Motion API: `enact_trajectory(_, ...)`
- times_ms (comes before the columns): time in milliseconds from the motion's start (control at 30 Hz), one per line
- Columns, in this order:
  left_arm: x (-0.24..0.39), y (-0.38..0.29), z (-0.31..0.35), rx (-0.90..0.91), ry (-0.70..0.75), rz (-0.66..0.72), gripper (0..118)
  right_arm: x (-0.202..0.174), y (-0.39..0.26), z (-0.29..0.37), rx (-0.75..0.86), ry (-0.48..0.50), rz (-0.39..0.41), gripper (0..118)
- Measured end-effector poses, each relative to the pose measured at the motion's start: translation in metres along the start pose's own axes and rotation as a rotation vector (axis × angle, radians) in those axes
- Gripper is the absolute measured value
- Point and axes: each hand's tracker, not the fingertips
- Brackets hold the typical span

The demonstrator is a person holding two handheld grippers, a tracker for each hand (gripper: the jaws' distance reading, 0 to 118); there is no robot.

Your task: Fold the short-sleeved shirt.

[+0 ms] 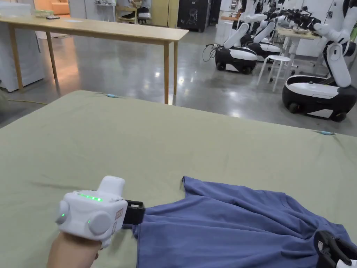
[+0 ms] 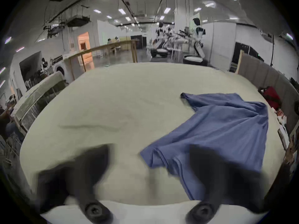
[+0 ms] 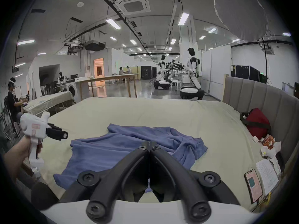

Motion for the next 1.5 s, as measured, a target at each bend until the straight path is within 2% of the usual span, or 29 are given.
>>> enact_trajectory(33, 0.003, -0.003, -0.007, 0.007, -0.060, -0.069, 118, 0.002, -0.001, -0.004, -0.008, -0.002, -0.006, 1)
enact_trajectory(100, 0.005, 0.002, -0.030, -0.051, 0.020, -0.046, 115, 0.005, -0.004, -0.011, -0.023, -0.009, -0.004, 1)
enact_trajectory(233, -0.014, 0.011, -0.086, -0.096, 0.047, -0.025, 114, 0.010, -0.009, -0.022, -0.047, -0.016, -0.001, 1)
enact_trajectory(267, 0.000, 0.018, -0.063, -0.128, 0.035, -0.017, 110, 0.010, -0.010, -0.025, -0.057, -0.017, -0.001, 1)
enact_trajectory(333, 0.013, 0.014, -0.061, -0.200, -0.003, -0.033, 89, 0.011, -0.013, -0.028, -0.070, -0.019, 0.002, 1)
enact_trajectory(400, 0.021, 0.000, -0.083, -0.363, -0.018, -0.094, 84, 0.013, -0.015, -0.030, -0.072, -0.015, 0.003, 1)
enact_trajectory(433, 0.026, -0.006, -0.083, -0.321, 0.012, -0.120, 82, 0.014, -0.014, -0.031, -0.073, -0.012, 0.001, 1)
enact_trajectory(467, 0.028, -0.003, -0.074, -0.227, 0.046, -0.134, 74, 0.014, -0.014, -0.031, -0.072, -0.009, 0.001, 1)
enact_trajectory(500, 0.028, 0.002, -0.069, -0.271, -0.004, -0.106, 55, 0.015, -0.013, -0.030, -0.069, -0.009, 0.002, 1)
enact_trajectory(533, 0.032, 0.003, -0.058, -0.237, -0.019, -0.090, 17, 0.017, -0.012, -0.029, -0.064, -0.012, 0.005, 1)
enact_trajectory(567, 0.034, 0.004, -0.054, -0.222, -0.026, -0.098, 5, 0.018, -0.011, -0.028, -0.061, -0.013, 0.005, 1)
enact_trajectory(633, 0.037, 0.008, -0.052, -0.247, -0.030, -0.127, 5, 0.024, -0.009, -0.027, -0.058, -0.017, 0.000, 1)
enact_trajectory(667, 0.035, 0.012, -0.047, -0.248, -0.070, -0.091, 5, 0.027, -0.008, -0.027, -0.059, -0.014, -0.003, 1)
enact_trajectory(800, 0.021, 0.044, -0.009, -0.089, -0.124, 0.038, 5, 0.050, -0.004, -0.029, -0.057, -0.033, 0.011, 1)
enact_trajectory(900, 0.025, 0.063, 0.011, -0.045, -0.150, 0.024, 5, 0.082, -0.003, -0.041, -0.098, -0.085, 0.019, 1)
enact_trajectory(933, 0.039, 0.063, 0.025, -0.021, -0.138, 0.007, 5, 0.097, -0.003, -0.046, -0.102, -0.085, 0.009, 1)
enact_trajectory(1000, 0.051, 0.064, 0.037, -0.009, -0.155, 0.008, 5, 0.129, -0.004, -0.060, -0.142, -0.098, -0.070, 1)
enact_trajectory(1100, 0.058, 0.067, 0.040, 0.013, -0.147, 0.001, 5, 0.177, -0.005, -0.088, -0.191, -0.169, -0.123, 1)
enact_trajectory(1167, 0.063, 0.066, 0.042, 0.025, -0.147, 0.007, 5, 0.206, -0.006, -0.111, -0.237, -0.182, -0.150, 1)
enact_trajectory(1200, 0.060, 0.068, 0.037, 0.021, -0.150, 0.011, 5, 0.218, -0.006, -0.125, -0.247, -0.178, -0.153, 5)
enact_trajectory(1233, 0.062, 0.068, 0.036, 0.018, -0.152, 0.011, 5, 0.226, -0.007, -0.139, -0.271, -0.174, -0.145, 27)
enact_trajectory(1300, 0.067, 0.067, 0.036, 0.011, -0.152, 0.005, 5, 0.236, -0.010, -0.168, -0.348, -0.164, -0.118, 91)
enact_trajectory(1333, 0.067, 0.068, 0.033, 0.007, -0.149, 0.001, 5, 0.239, -0.013, -0.184, -0.369, -0.159, -0.109, 118)
enact_trajectory(1500, 0.068, 0.065, 0.026, -0.007, -0.139, 0.005, 5, 0.232, -0.033, -0.244, -0.442, -0.175, -0.056, 118)
